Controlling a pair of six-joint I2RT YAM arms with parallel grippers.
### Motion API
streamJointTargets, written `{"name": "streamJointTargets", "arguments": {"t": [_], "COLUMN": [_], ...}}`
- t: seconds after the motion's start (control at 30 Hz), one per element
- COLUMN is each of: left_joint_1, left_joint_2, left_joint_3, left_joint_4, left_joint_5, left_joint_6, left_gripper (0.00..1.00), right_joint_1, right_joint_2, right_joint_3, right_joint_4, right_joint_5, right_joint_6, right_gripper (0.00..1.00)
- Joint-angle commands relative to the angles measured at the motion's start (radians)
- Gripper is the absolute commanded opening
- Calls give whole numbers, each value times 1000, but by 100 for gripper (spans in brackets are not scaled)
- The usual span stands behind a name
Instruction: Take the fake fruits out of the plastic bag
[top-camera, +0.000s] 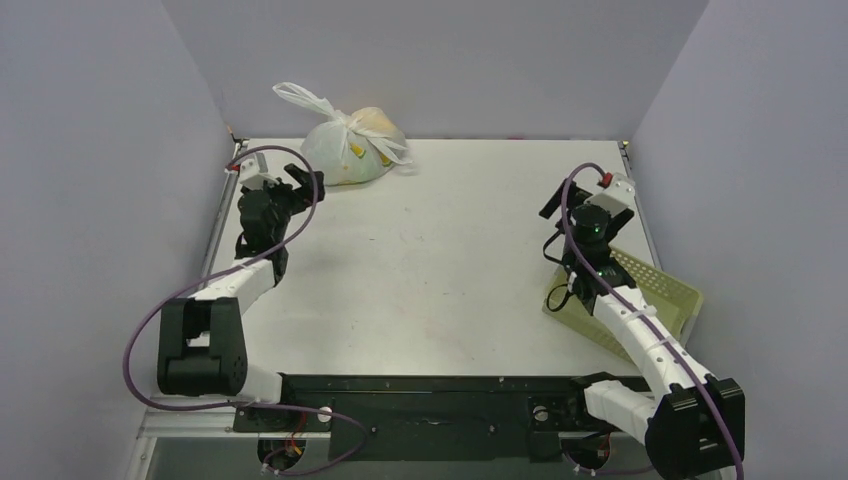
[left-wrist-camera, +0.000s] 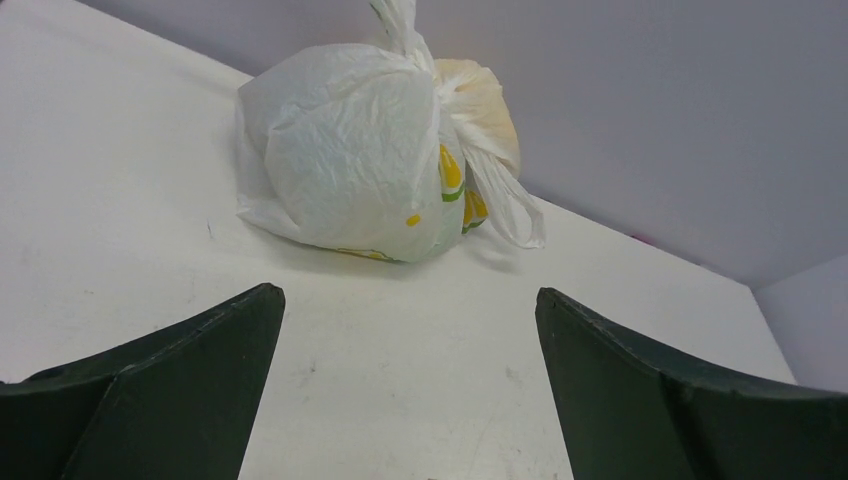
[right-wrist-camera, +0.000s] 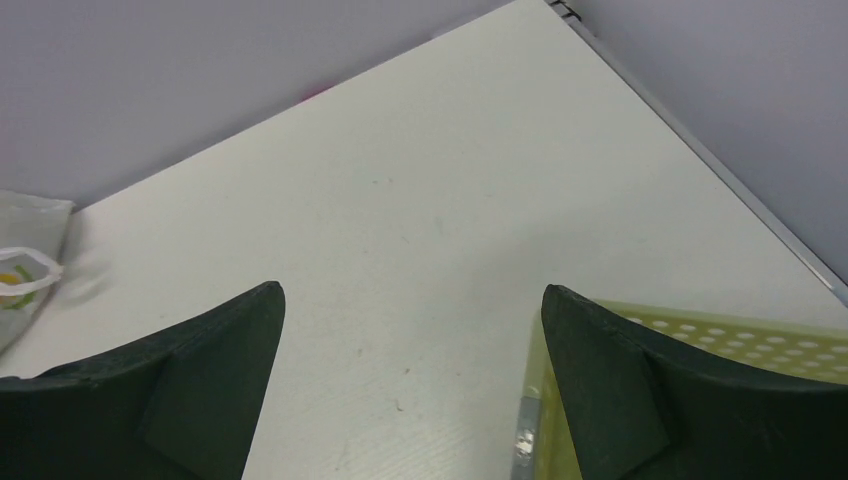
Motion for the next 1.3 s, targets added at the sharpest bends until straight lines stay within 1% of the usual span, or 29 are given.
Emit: {"name": "streamJointTargets", "arguments": {"t": [0.0, 0.03, 0.1, 0.17, 0.2, 0.27, 0.3, 0.33, 0.37, 0.47, 0.57, 0.6, 0.7, 0.73, 0.77, 0.83, 0.93, 1.0, 1.03, 1.07, 1.1, 1.13, 1.17, 1.2, 1.23, 1.27], "left_joint_1": [70, 72, 72, 72, 72, 69, 68, 68, 66, 58, 42, 25, -16, -22, -35, -51, -66, -67, -70, -75, -79, -87, -90, -95, -98, -105], "left_joint_2": [139, 161, 228, 299, 351, 435, 492, 516, 562, 637, 720, 734, 787, 797, 815, 841, 859, 875, 889, 896, 905, 907, 904, 891, 881, 856], "left_joint_3": [74, 98, 160, 230, 255, 370, 400, 457, 480, 577, 686, 739, 825, 864, 887, 953, 1006, 1041, 1075, 1092, 1116, 1123, 1128, 1126, 1114, 1102], "left_joint_4": [128, 135, 139, 130, 135, 142, 140, 130, 131, 137, 38, 19, -76, -99, -163, -260, -337, -396, -453, -479, -530, -565, -579, -608, -619, -637], "left_joint_5": [120, 109, 91, 81, 92, 129, 139, 149, 150, 129, 105, 103, 72, 63, 43, 8, -34, -43, -47, -47, -53, -56, -59, -58, -63, -68], "left_joint_6": [-207, -217, -227, -241, -242, -245, -250, -252, -252, -230, -128, -108, -14, 4, 34, 66, 79, 83, 93, 120, 135, 166, 179, 203, 213, 230], "left_gripper": [97, 97, 95, 94, 91, 87, 85, 84, 84, 84, 84, 84, 82, 79, 74, 68, 65, 58, 50, 46, 38, 33, 25, 18, 6, 2], "right_joint_1": [11, 11, 9, 8, 7, 6, 8, 10, 10, 10, 11, 13, 13, 14, 13, 14, 11, 12, 13, 12, 11, 10, 9, 8, 8, 8], "right_joint_2": [73, 85, 97, 81, 74, 74, 79, 82, 87, 93, 87, 85, 84, 83, 82, 79, 82, 86, 85, 85, 86, 84, 83, 82, 81, 82], "right_joint_3": [201, 221, 207, 185, 184, 195, 204, 208, 214, 225, 231, 233, 231, 231, 231, 233, 235, 236, 236, 236, 235, 235, 234, 233, 231, 230], "right_joint_4": [-204, -231, -226, -214, -218, -232, -238, -247, -252, -268, -278, -283, -285, -285, -285, -288, -293, -291, -292, -291, -291, -292, -291, -292, -292, -292], "right_joint_5": [-151, -231, -299, -329, -342, -395, -418, -421, -415, -409, -417, -415, -409, -410, -412, -417, -421, -425, -426, -425, -424, -420, -419, -415, -415, -415], "right_joint_6": [54, 35, -7, -35, -42, -62, -71, -75, -80, -92, -104, -108, -113, -114, -119, -122, -124, -124, -123, -124, -124, -124, -124, -124, -125, -125], "right_gripper": [96, 96, 96, 96, 96, 96, 96, 96, 96, 96, 96, 96, 96, 96, 95, 95, 95, 95, 95, 95, 95, 95, 95, 95, 95, 95]}}
